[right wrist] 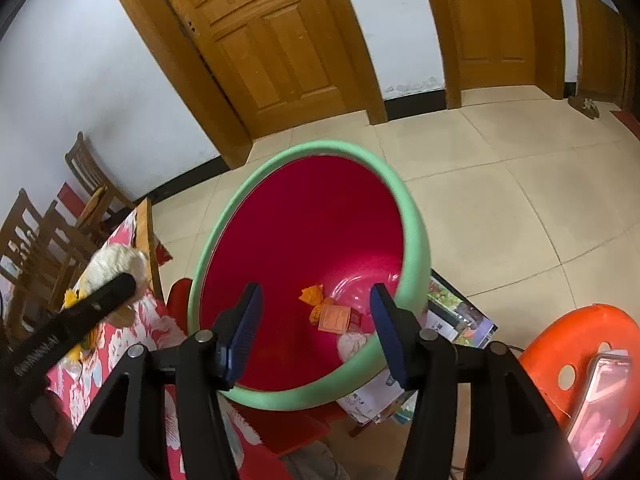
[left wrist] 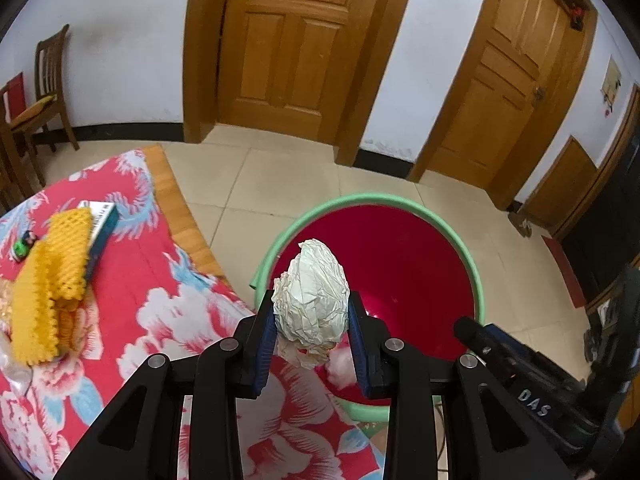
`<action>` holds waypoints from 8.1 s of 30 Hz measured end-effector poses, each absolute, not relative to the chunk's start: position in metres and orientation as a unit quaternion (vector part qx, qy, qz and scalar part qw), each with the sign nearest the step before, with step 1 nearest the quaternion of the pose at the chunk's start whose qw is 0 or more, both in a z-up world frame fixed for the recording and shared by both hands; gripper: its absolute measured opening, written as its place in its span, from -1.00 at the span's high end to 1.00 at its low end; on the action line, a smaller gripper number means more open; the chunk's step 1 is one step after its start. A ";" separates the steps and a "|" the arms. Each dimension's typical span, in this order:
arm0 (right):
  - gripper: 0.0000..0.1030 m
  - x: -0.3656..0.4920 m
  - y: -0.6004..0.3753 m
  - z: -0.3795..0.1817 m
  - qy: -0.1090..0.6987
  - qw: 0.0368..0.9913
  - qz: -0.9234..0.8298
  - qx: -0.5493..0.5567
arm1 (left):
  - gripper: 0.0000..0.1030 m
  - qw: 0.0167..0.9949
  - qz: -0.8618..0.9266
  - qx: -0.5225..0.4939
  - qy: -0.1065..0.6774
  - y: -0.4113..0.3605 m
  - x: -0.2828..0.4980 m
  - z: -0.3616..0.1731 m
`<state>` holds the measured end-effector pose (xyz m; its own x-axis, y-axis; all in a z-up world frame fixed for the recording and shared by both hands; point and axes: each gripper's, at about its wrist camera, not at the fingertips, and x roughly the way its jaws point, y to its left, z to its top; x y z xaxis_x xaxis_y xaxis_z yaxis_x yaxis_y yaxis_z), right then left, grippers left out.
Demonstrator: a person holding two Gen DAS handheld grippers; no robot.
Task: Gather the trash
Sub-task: 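Drop the paper ball into the red bin with the right tool, then open the left tool over the red bin to drop the foil ball, then move the left tool to the clear plastic bag and grasp it, then lift the plastic bag with the left tool while the right tool grasps a yellow foam sleeve, then carry both items over the red bin and open both tools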
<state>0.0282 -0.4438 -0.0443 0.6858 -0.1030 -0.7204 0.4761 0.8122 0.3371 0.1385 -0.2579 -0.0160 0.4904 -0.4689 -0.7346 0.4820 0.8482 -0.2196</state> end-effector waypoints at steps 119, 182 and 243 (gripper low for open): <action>-0.16 0.101 -0.212 -0.017 0.421 0.898 0.021 0.123 | 0.39 0.878 -0.117 -0.195 0.420 0.010 0.175 -0.051; 0.80 0.078 -0.181 0.025 0.333 0.924 0.127 0.135 | 0.61 0.906 -0.110 -0.163 0.374 0.012 0.102 0.010; 0.62 0.015 -0.420 -0.021 0.310 0.904 -0.089 0.280 | 0.61 0.865 -0.280 -0.020 0.417 -0.253 0.122 0.002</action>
<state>0.0148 -0.4204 -0.0215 0.7920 0.0129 -0.6104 0.3347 0.8270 0.4517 0.1224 -0.2527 0.0019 0.4958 -0.4997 -0.7102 0.4671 0.8429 -0.2670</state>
